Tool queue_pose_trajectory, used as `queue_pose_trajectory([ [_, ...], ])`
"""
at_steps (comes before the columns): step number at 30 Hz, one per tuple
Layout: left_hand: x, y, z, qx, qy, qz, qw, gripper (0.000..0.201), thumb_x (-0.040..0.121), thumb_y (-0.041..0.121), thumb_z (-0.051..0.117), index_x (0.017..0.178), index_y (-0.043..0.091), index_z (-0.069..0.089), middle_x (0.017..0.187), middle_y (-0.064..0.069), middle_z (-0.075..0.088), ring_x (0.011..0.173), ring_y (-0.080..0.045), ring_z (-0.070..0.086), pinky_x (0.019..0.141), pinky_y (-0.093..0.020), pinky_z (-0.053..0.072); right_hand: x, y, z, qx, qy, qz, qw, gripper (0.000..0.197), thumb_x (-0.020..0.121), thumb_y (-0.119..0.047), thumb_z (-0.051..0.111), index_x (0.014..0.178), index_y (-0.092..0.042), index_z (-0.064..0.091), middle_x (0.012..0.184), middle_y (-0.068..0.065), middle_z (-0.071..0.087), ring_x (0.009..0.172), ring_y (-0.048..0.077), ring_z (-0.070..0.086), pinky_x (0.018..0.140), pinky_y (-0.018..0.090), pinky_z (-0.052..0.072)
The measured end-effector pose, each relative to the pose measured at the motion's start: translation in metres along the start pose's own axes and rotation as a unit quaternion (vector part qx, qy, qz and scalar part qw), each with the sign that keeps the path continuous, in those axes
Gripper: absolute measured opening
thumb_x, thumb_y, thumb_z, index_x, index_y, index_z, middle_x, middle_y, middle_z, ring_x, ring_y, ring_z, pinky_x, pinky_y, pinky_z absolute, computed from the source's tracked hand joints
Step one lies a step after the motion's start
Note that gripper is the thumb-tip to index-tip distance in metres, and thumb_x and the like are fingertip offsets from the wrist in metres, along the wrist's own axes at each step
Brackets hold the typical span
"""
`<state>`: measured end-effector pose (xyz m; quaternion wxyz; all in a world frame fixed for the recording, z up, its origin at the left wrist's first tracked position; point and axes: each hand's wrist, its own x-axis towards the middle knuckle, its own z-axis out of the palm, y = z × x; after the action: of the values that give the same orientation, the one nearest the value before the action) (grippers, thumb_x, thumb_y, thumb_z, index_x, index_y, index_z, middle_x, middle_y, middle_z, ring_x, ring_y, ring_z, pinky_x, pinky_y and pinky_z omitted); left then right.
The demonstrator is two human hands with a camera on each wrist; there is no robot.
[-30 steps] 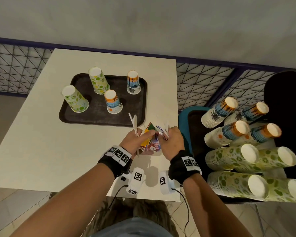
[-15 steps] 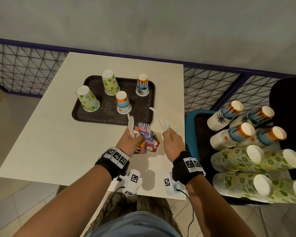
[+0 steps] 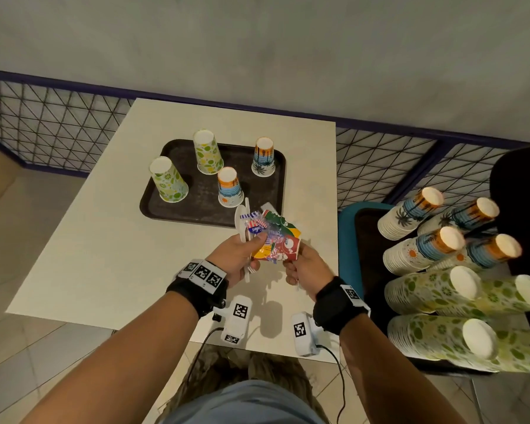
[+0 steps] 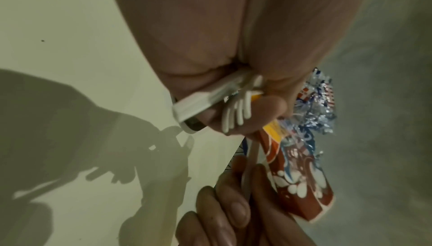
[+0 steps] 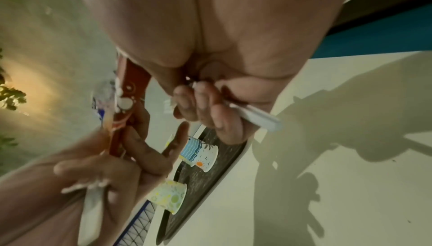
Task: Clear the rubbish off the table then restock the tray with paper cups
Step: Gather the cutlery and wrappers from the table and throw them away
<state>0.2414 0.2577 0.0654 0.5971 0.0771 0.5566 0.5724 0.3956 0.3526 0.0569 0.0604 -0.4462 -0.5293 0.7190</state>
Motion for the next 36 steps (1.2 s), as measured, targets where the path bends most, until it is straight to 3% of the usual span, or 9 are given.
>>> queue_pose_trajectory([
  [3, -0.002, 0.006, 0.002, -0.007, -0.030, -0.009, 0.999, 0.019, 0.107, 0.024, 0.058, 0.111, 0.008, 0.069, 0.092, -0.005, 0.080, 0.062, -0.007, 0.064, 0.043, -0.014, 0.042, 0.003, -0.003, 0.006, 0.051, -0.038, 0.046, 0.997, 0.024, 0.103, -0.002, 0.037, 0.083, -0.013, 0.045, 0.049, -0.004, 0.039, 0.037, 0.007, 0.030, 0.041, 0.019, 0.022],
  [7, -0.002, 0.009, 0.005, 0.053, -0.052, -0.008, 0.997, 0.019, 0.106, 0.025, 0.059, 0.110, 0.011, 0.070, 0.088, 0.001, 0.081, 0.064, -0.006, 0.064, 0.045, -0.014, 0.042, 0.003, -0.004, 0.010, 0.073, -0.074, 0.078, 0.992, 0.035, 0.103, -0.018, 0.036, 0.067, -0.017, 0.038, 0.055, 0.000, 0.032, 0.039, 0.010, 0.022, 0.045, 0.022, 0.015],
  [10, -0.001, 0.011, 0.005, 0.067, -0.049, -0.001, 0.997, 0.021, 0.105, 0.025, 0.060, 0.112, 0.009, 0.070, 0.090, -0.002, 0.080, 0.068, -0.009, 0.063, 0.046, -0.014, 0.043, 0.004, -0.006, 0.013, 0.070, -0.085, 0.069, 0.991, 0.029, 0.100, -0.016, 0.040, 0.071, -0.018, 0.038, 0.058, 0.000, 0.031, 0.041, 0.010, 0.023, 0.046, 0.025, 0.017],
  [14, 0.006, 0.008, -0.002, 0.107, -0.022, 0.039, 0.993, 0.023, 0.103, 0.031, 0.067, 0.111, 0.011, 0.073, 0.096, -0.016, 0.078, 0.072, -0.019, 0.061, 0.051, -0.018, 0.047, 0.002, -0.008, 0.016, -0.014, -0.081, 0.011, 0.997, 0.024, 0.096, 0.002, 0.046, 0.075, -0.009, 0.047, 0.054, 0.001, 0.041, 0.044, 0.015, 0.034, 0.049, 0.030, 0.039],
  [18, 0.009, 0.001, -0.016, 0.138, 0.044, 0.103, 0.984, 0.025, 0.099, 0.039, 0.070, 0.095, 0.015, 0.076, 0.075, -0.010, 0.073, 0.058, -0.018, 0.056, 0.055, -0.025, 0.049, 0.004, -0.010, 0.023, -0.108, -0.097, -0.033, 0.989, 0.024, 0.104, -0.015, 0.048, 0.086, -0.002, 0.057, 0.062, 0.012, 0.050, 0.044, 0.020, 0.047, 0.060, 0.043, 0.056],
  [21, 0.003, 0.000, -0.022, 0.136, 0.097, 0.119, 0.979, 0.027, 0.094, 0.045, 0.074, 0.084, 0.020, 0.075, 0.069, -0.004, 0.071, 0.056, -0.017, 0.057, 0.064, -0.030, 0.049, 0.002, -0.010, 0.030, -0.105, -0.114, -0.013, 0.988, 0.018, 0.103, -0.029, 0.052, 0.098, -0.013, 0.057, 0.066, 0.009, 0.055, 0.047, 0.022, 0.048, 0.050, 0.035, 0.052],
  [24, -0.006, 0.001, -0.032, 0.123, 0.162, 0.125, 0.971, 0.031, 0.100, 0.038, 0.071, 0.077, 0.020, 0.062, 0.055, 0.007, 0.062, 0.055, -0.016, 0.057, 0.060, -0.029, 0.048, 0.000, -0.009, 0.039, -0.027, -0.110, 0.002, 0.994, 0.011, 0.101, -0.022, 0.057, 0.094, -0.014, 0.057, 0.070, 0.011, 0.056, 0.051, 0.025, 0.048, 0.056, 0.037, 0.051],
  [27, -0.019, 0.002, -0.045, 0.148, 0.170, 0.123, 0.966, 0.033, 0.101, 0.039, 0.070, 0.076, 0.020, 0.057, 0.050, 0.009, 0.058, 0.052, -0.014, 0.057, 0.057, -0.026, 0.046, 0.002, -0.005, 0.049, -0.070, -0.091, -0.046, 0.992, 0.014, 0.103, -0.014, 0.054, 0.090, -0.009, 0.059, 0.072, 0.013, 0.062, 0.051, 0.026, 0.051, 0.060, 0.040, 0.052],
  [36, -0.066, -0.010, -0.097, 0.199, 0.117, 0.102, 0.968, 0.060, 0.082, 0.066, 0.070, 0.093, 0.007, 0.075, 0.080, -0.014, 0.072, 0.062, -0.022, 0.057, 0.070, -0.036, 0.047, -0.004, -0.007, 0.100, -0.200, -0.085, -0.014, 0.976, 0.019, 0.098, -0.017, 0.056, 0.087, -0.008, 0.068, 0.062, 0.011, 0.067, 0.042, 0.025, 0.055, 0.053, 0.034, 0.057],
])
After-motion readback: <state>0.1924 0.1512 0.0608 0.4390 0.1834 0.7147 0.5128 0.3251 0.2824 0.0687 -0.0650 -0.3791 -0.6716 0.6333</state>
